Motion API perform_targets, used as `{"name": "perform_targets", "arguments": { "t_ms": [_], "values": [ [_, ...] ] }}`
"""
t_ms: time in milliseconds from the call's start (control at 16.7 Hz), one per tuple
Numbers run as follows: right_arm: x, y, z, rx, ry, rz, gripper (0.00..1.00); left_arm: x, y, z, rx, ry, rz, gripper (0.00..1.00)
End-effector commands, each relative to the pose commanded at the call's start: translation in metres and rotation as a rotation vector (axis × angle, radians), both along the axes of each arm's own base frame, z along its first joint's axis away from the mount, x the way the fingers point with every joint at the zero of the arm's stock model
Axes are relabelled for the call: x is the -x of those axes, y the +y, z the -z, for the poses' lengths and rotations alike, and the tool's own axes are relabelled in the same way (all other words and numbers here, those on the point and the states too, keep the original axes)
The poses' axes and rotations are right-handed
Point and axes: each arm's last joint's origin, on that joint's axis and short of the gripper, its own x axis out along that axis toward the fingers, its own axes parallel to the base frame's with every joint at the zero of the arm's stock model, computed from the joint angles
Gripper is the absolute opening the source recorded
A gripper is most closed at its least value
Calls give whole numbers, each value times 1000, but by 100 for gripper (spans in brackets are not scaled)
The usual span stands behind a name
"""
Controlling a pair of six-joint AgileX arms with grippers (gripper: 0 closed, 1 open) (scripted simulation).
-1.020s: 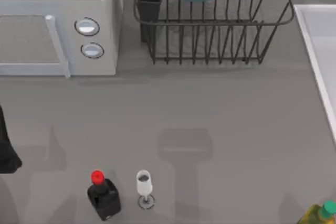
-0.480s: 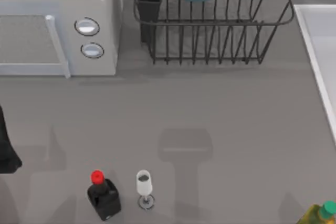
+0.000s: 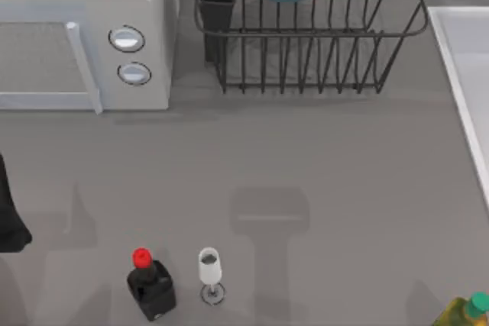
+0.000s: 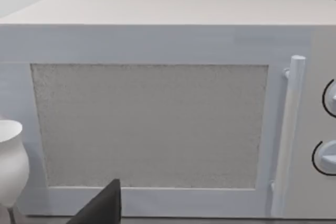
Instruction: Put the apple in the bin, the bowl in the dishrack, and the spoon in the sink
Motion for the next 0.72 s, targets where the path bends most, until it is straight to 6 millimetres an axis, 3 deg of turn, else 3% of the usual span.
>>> {"name": "perform_targets", "arguments": {
  "t_ms": [180, 720],
  "values": [
    [0, 0, 0, 0, 0, 0, 100, 0, 0, 0, 0, 0, 0, 100],
    [0, 0, 0, 0, 0, 0, 32, 0, 0, 0, 0, 0, 0, 100]
  ]
}}
